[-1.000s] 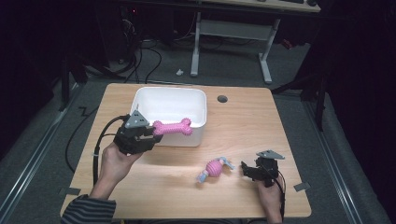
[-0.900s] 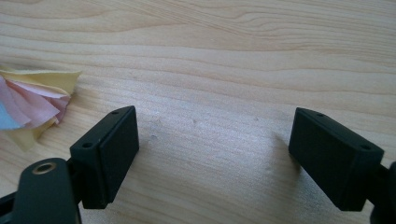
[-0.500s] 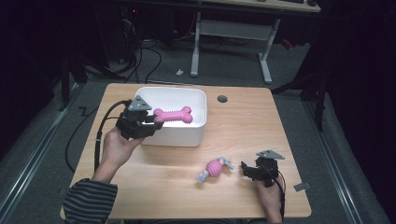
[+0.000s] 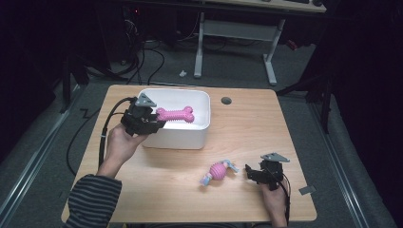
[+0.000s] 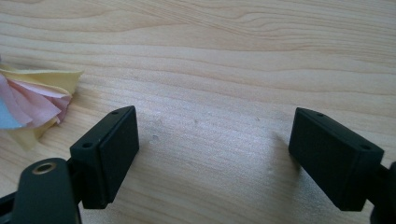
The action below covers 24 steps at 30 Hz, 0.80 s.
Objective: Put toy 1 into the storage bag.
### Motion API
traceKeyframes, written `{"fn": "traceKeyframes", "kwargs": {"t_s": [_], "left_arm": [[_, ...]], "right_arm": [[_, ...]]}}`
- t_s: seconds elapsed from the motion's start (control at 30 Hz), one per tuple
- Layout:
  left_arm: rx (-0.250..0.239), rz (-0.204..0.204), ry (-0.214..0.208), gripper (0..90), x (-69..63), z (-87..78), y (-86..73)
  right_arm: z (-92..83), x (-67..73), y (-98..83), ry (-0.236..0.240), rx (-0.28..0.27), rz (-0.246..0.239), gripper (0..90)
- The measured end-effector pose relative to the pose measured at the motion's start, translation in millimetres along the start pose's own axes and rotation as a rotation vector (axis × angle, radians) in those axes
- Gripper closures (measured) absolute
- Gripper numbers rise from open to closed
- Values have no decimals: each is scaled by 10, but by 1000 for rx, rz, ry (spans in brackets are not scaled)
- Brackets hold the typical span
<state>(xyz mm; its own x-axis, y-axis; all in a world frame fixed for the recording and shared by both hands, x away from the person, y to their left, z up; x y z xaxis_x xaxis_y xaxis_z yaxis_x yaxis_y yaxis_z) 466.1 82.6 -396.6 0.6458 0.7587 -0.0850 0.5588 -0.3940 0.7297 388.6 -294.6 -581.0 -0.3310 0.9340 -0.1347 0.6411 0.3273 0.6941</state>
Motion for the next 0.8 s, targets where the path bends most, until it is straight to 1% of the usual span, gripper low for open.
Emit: {"fn": "traceKeyframes", "kwargs": {"t_s": [0.13,0.23,0.3,0.37,0.47,0.6,0.77,0.8], "left_arm": [[15,15,16,653,22,43,32],[20,18,13,653,31,67,35],[32,22,17,653,57,105,28],[38,21,9,652,71,129,25],[53,10,-25,652,70,179,19],[72,30,-23,652,53,248,8],[76,12,-34,651,70,294,10],[83,10,-37,651,78,303,8]], "right_arm": [[0,0,0,0,0,-1,161],[0,0,0,1,0,0,161],[0,-1,0,0,0,-1,161],[0,1,1,1,-1,-1,161],[0,2,1,1,-1,-1,162],[0,2,1,2,0,-1,162],[0,2,1,2,-1,-1,161],[0,2,1,2,-1,-1,162]]}}
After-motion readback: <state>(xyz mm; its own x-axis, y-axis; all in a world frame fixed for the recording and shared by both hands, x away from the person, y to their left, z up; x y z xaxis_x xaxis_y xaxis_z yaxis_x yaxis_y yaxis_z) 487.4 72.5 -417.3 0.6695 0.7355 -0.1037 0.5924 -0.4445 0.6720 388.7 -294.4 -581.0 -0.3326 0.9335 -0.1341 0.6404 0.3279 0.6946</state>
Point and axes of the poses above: each handheld gripper's, and its own axes: z roughly forward along the jaws, y roughly out of its top, x roughly to its left, the point moved 7 cm from there along z, roughly forward along the jaws, and after that the axes turned 9 degrees about -z, right-handed, at the moved point
